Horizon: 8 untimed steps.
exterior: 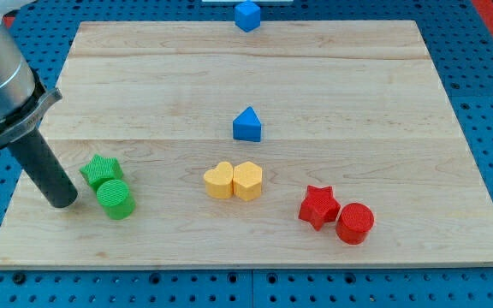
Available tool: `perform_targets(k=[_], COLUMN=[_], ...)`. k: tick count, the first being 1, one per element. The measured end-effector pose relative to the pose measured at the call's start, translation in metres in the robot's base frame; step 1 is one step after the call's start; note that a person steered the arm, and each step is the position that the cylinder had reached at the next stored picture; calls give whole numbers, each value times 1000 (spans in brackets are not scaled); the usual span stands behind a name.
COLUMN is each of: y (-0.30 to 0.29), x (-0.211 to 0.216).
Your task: Move the green blocks towards the bottom center
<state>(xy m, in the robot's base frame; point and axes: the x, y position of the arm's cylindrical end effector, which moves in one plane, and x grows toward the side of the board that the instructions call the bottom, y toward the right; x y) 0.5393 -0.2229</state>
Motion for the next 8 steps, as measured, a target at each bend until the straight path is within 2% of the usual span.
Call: perform_targets(k=[2, 3, 4, 5, 6, 7, 8], y=[108, 64, -44, -77, -62, 6, 53], x=[1, 28, 22, -31, -59, -59, -41])
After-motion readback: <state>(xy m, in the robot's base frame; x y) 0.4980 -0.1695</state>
